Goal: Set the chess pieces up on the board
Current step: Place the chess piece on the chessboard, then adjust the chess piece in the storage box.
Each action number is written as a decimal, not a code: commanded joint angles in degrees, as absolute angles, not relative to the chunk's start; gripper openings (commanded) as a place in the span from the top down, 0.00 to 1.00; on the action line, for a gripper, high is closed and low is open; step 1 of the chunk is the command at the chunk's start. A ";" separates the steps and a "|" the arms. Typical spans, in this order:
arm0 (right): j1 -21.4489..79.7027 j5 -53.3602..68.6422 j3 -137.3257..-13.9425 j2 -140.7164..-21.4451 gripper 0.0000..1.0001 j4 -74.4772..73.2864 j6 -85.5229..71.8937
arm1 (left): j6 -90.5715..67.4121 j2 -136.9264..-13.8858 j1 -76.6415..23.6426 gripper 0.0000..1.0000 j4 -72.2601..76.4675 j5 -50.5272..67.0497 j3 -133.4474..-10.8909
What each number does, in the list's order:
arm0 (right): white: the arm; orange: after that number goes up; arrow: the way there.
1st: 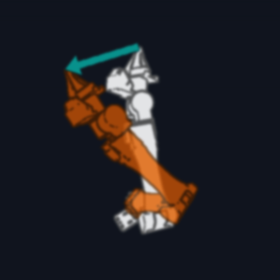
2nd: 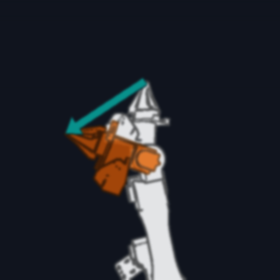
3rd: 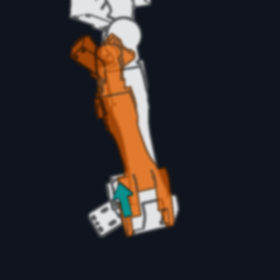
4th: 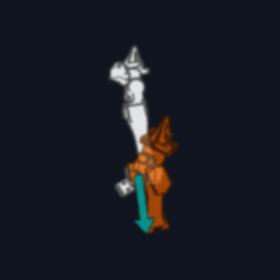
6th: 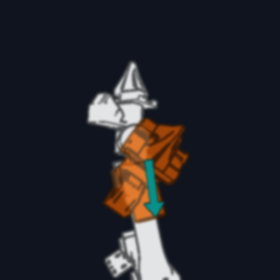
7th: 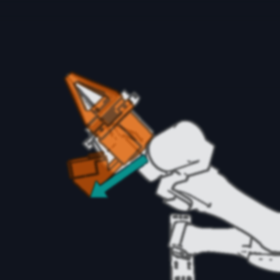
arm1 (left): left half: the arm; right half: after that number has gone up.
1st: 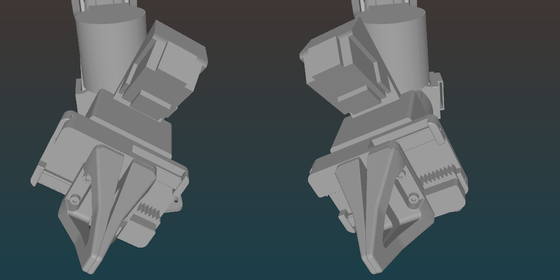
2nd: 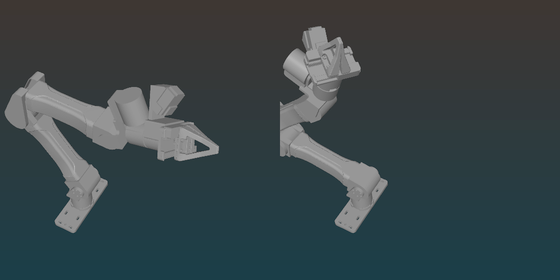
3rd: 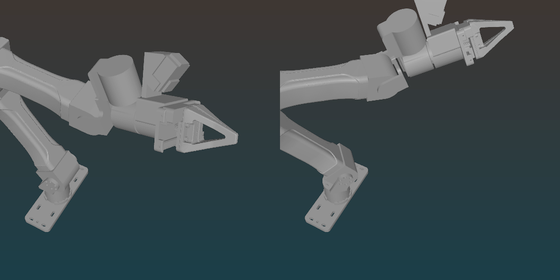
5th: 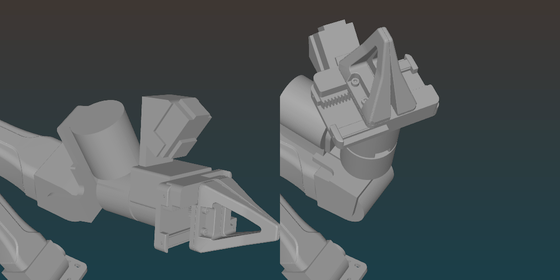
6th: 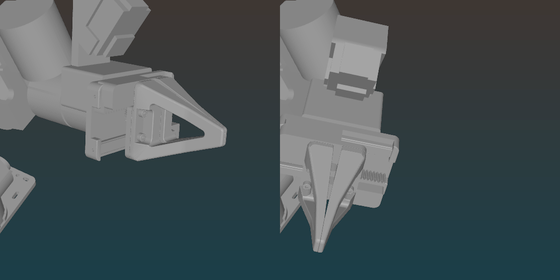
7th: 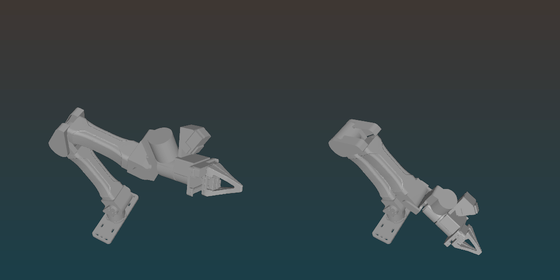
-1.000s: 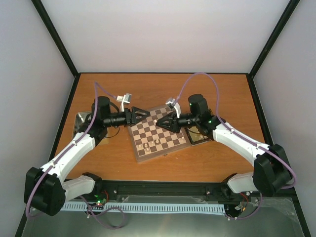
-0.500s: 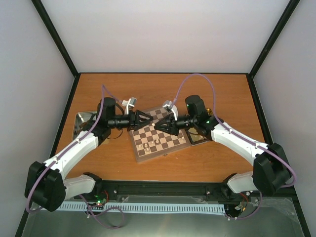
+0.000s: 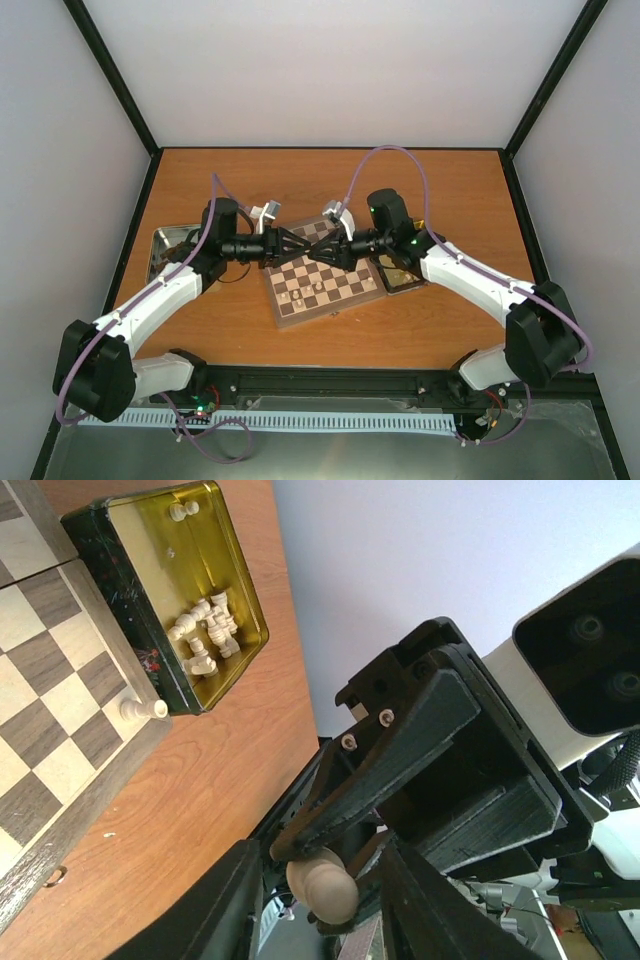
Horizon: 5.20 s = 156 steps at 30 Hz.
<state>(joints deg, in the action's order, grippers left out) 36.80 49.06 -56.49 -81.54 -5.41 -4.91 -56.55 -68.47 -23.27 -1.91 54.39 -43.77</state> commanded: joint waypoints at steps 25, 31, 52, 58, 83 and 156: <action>38.14 28.86 -53.15 -76.16 0.32 -14.07 -5.42 | -38.71 -64.64 -23.82 0.97 -18.32 34.40 -46.93; 38.14 9.80 -53.00 -75.11 0.32 -19.21 -12.94 | -28.50 -68.13 -27.90 0.98 -23.29 20.53 -50.19; 34.36 -42.91 -44.12 -55.23 0.31 -34.74 -42.81 | -16.19 -93.69 -51.41 0.99 -26.96 -4.19 -63.67; 34.19 -40.13 -43.60 -56.31 0.31 -32.69 -41.95 | -16.04 -94.12 -51.45 0.98 -23.46 -2.56 -61.71; 33.93 -36.80 -43.96 -60.01 0.30 -31.18 -41.12 | -15.33 -98.02 -51.49 0.91 -22.55 -0.47 -61.00; 15.25 -23.42 -62.70 -106.42 0.73 -16.01 -28.16 | -8.74 -57.24 -48.27 0.42 -17.98 -23.63 -53.48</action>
